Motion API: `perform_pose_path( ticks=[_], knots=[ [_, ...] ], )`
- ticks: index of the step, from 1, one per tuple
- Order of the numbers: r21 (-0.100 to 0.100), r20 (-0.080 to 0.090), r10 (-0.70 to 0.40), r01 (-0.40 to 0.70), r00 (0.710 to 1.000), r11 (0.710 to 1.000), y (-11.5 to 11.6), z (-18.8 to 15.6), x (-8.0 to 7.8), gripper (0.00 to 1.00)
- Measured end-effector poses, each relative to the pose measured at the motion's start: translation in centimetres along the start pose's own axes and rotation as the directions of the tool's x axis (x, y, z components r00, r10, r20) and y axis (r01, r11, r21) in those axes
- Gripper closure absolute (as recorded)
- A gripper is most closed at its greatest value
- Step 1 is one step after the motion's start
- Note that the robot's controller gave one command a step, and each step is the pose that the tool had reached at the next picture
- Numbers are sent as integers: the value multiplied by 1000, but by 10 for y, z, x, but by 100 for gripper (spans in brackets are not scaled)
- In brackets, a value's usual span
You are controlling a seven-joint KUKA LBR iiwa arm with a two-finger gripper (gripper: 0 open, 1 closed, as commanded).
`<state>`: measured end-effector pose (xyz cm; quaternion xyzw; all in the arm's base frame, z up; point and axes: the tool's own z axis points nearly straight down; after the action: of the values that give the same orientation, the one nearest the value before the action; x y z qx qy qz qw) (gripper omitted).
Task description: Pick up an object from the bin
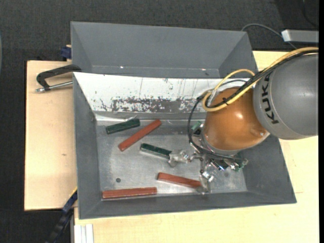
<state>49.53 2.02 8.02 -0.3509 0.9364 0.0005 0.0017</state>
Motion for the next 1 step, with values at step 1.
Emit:
perform_pose_path(
  ticks=[1],
  knots=[
    [0, -1, 15, -15, 1000, 1000, 29, 7, -26, 0]
  ],
)
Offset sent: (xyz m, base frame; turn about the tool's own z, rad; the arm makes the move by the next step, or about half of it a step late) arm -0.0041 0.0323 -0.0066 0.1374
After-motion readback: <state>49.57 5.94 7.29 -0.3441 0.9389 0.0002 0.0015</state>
